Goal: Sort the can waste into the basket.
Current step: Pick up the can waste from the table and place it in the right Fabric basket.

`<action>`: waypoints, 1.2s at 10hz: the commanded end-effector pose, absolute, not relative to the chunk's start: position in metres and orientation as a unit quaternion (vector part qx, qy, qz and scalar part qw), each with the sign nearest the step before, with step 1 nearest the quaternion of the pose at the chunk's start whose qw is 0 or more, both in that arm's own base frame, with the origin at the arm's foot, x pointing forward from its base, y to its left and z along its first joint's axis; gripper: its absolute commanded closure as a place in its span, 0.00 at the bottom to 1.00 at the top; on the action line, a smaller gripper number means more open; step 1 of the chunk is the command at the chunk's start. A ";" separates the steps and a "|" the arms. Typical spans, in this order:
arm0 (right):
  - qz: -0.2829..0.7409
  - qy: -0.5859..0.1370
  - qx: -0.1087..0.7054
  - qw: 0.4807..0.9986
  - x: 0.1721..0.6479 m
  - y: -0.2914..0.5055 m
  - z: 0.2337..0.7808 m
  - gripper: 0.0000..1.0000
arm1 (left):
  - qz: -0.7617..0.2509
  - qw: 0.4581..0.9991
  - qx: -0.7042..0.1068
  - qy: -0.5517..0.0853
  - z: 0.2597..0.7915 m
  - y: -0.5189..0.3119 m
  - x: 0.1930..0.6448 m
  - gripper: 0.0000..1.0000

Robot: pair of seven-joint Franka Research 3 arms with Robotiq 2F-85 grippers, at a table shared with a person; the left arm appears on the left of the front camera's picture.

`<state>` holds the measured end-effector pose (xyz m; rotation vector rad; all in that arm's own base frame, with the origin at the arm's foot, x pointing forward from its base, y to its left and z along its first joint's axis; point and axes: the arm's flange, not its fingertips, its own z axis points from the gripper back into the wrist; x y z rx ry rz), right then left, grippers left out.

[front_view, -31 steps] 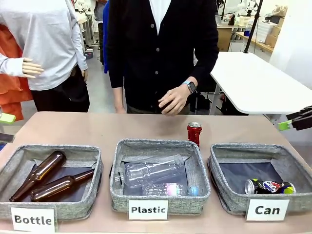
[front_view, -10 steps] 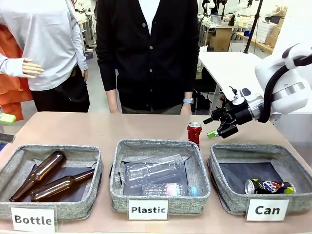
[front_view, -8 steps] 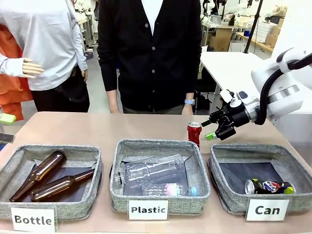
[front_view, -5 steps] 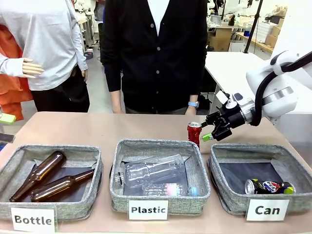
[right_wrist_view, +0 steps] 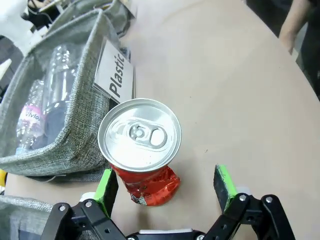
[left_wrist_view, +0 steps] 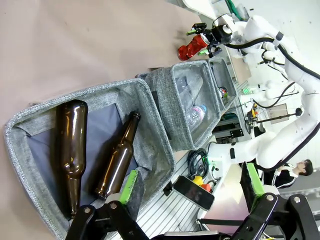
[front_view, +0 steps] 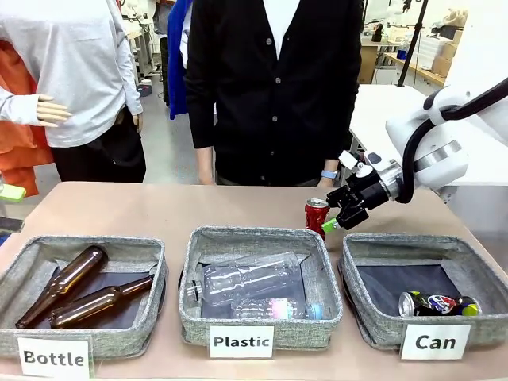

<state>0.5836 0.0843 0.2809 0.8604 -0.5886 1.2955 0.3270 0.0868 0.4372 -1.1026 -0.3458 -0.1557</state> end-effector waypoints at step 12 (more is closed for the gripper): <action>0.577 -0.239 0.444 0.642 0.592 0.105 0.279 0.00 | -0.074 0.835 -0.522 -0.158 0.441 0.088 0.325 0.00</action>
